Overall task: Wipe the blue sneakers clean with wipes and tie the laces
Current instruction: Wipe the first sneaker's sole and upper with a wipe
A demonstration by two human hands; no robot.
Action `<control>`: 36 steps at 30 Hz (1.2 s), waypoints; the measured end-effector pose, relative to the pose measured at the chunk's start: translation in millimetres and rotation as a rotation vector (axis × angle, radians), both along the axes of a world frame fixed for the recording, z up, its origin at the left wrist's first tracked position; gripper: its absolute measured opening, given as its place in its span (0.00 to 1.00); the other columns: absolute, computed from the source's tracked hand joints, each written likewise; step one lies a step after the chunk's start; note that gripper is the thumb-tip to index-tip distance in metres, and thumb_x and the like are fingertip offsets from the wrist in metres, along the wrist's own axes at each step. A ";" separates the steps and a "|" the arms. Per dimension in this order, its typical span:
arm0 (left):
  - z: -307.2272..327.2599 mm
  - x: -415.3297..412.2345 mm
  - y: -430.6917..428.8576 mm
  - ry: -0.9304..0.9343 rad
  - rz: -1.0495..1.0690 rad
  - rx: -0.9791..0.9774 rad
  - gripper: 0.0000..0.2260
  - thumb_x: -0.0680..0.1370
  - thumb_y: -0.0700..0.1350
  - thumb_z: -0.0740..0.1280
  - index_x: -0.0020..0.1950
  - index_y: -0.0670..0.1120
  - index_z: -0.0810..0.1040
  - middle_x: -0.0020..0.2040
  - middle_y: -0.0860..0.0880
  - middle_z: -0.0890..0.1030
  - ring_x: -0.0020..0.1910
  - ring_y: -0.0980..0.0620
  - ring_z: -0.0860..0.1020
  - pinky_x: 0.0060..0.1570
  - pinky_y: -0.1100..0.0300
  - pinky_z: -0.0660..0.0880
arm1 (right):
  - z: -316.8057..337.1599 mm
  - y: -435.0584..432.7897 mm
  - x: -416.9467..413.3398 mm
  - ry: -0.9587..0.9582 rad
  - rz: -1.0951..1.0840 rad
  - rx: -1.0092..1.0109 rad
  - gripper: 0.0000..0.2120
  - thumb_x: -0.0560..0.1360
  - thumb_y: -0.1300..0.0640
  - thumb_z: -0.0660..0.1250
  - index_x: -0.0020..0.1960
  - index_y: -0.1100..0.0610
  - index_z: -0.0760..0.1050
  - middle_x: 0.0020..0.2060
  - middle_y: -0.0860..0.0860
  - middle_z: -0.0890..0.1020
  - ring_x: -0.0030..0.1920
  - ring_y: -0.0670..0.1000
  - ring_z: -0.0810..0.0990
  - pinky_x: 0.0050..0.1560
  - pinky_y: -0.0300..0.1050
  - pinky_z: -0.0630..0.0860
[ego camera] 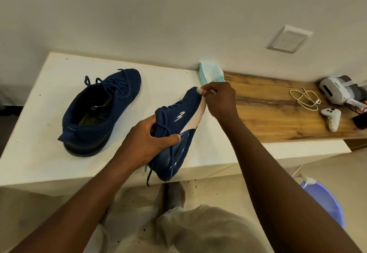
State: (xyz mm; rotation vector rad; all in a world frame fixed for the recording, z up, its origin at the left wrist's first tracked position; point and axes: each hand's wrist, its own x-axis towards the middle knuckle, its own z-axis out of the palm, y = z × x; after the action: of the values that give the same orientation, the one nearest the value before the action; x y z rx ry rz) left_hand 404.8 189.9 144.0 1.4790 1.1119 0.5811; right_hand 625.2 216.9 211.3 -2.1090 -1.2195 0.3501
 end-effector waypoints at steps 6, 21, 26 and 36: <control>1.1 -0.3 -0.6 -0.001 0.024 0.008 0.35 0.59 0.70 0.75 0.64 0.59 0.76 0.56 0.59 0.83 0.53 0.54 0.83 0.54 0.49 0.83 | -24.0 -94.9 -49.8 -0.055 0.128 0.084 0.07 0.80 0.57 0.68 0.54 0.51 0.84 0.46 0.47 0.81 0.46 0.40 0.79 0.44 0.25 0.71; 4.5 1.1 -1.6 0.033 -0.001 -0.005 0.37 0.59 0.70 0.73 0.65 0.59 0.75 0.58 0.58 0.82 0.55 0.52 0.82 0.55 0.48 0.82 | -20.9 -65.2 -27.7 -0.040 0.067 0.130 0.08 0.80 0.59 0.67 0.55 0.54 0.84 0.50 0.49 0.82 0.50 0.44 0.79 0.49 0.31 0.74; 4.1 1.8 -0.1 0.055 0.020 0.008 0.35 0.65 0.66 0.78 0.68 0.56 0.74 0.62 0.54 0.81 0.57 0.50 0.81 0.57 0.46 0.81 | -37.8 -124.3 -59.7 0.014 0.206 0.133 0.07 0.79 0.59 0.69 0.53 0.50 0.84 0.45 0.44 0.81 0.48 0.42 0.80 0.47 0.28 0.74; 10.3 4.5 1.5 0.010 0.004 -0.071 0.28 0.70 0.55 0.79 0.67 0.54 0.74 0.59 0.55 0.82 0.56 0.52 0.82 0.58 0.46 0.81 | -12.1 10.6 9.7 -0.006 0.065 0.081 0.06 0.79 0.55 0.70 0.52 0.55 0.84 0.48 0.48 0.81 0.49 0.47 0.79 0.49 0.38 0.77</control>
State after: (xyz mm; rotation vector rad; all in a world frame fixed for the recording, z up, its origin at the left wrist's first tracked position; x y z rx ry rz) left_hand 409.3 191.3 154.3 1.4207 1.1324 0.5322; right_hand 634.9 227.5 199.1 -2.0059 -1.2867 0.3185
